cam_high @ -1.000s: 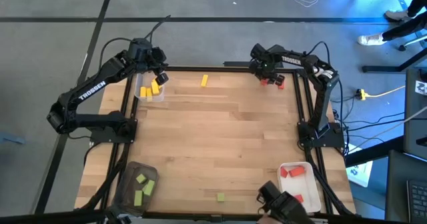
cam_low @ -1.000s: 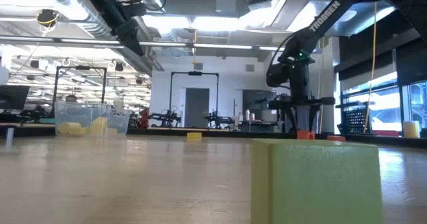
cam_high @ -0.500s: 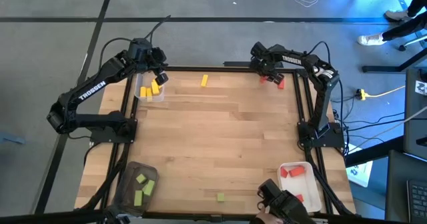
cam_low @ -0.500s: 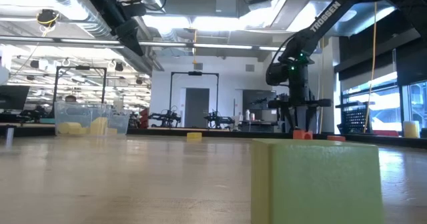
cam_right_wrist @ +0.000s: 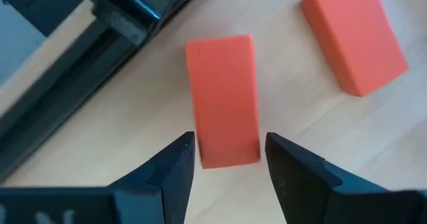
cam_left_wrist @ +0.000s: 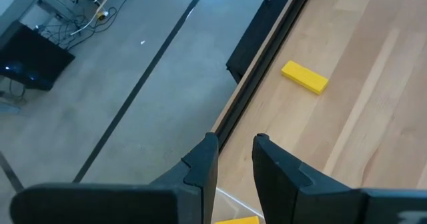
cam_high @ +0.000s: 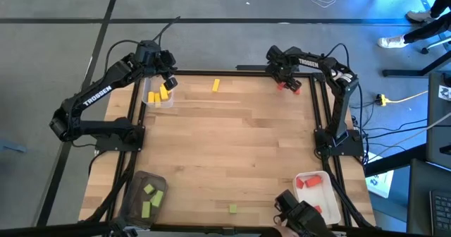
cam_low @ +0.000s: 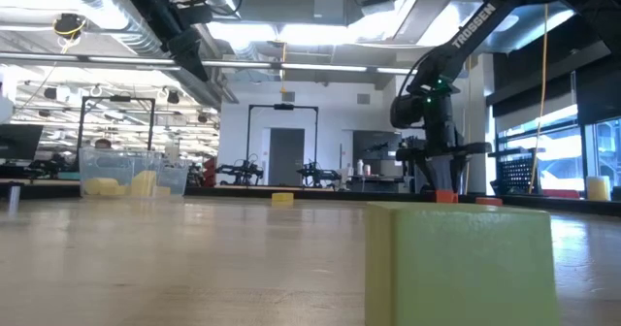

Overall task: Sort & place blocks by color
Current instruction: Put the orange block into the white bin

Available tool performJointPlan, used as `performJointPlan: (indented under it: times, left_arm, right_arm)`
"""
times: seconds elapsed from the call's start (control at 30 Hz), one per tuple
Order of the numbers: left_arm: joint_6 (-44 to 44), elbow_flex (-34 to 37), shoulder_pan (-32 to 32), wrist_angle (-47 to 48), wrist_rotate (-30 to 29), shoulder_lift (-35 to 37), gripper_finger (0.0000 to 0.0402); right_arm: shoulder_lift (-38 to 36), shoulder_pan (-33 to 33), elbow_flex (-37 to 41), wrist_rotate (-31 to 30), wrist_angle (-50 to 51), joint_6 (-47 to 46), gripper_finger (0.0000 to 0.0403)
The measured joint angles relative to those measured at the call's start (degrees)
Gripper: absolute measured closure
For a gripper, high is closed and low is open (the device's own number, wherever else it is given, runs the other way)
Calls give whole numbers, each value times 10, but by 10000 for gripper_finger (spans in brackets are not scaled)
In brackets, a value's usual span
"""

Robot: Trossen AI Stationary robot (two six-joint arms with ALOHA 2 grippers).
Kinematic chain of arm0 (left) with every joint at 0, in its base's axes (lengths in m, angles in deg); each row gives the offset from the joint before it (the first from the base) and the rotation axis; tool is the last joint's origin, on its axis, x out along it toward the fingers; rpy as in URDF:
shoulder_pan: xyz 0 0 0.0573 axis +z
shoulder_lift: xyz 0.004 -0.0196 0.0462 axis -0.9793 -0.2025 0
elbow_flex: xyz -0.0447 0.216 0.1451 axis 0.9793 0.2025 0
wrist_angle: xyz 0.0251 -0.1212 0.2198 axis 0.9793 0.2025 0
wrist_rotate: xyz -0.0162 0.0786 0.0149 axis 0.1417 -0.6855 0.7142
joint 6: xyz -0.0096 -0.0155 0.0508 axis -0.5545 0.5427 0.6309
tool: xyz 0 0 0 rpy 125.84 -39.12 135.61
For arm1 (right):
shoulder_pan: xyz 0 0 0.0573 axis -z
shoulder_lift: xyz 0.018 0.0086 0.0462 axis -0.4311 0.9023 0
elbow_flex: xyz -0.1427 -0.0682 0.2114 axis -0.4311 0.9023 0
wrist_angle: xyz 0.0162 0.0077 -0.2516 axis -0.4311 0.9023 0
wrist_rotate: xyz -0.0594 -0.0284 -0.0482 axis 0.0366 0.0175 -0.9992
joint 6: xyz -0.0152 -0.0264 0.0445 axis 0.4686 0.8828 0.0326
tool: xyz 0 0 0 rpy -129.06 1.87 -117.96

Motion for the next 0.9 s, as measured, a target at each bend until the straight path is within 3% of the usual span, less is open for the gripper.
performJointPlan:
  times: [0.33, 0.5, 0.67, 0.9]
  left_arm:
    - [-1, 0, 0, 0, 19, 0, 319]
    - [-2, 0, 0, 0, 19, 0, 319]
    - [-3, 0, 0, 0, 19, 0, 319]
    - [-3, 0, 0, 0, 19, 0, 319]
  right_arm:
    - [2, 0, 0, 22, 18, 1, 218]
    - [2, -13, 0, 32, 16, 71, 218]
    - [4, -31, 0, 64, -34, 60, 218]
    - [4, -39, 0, 60, -88, 31, 218]
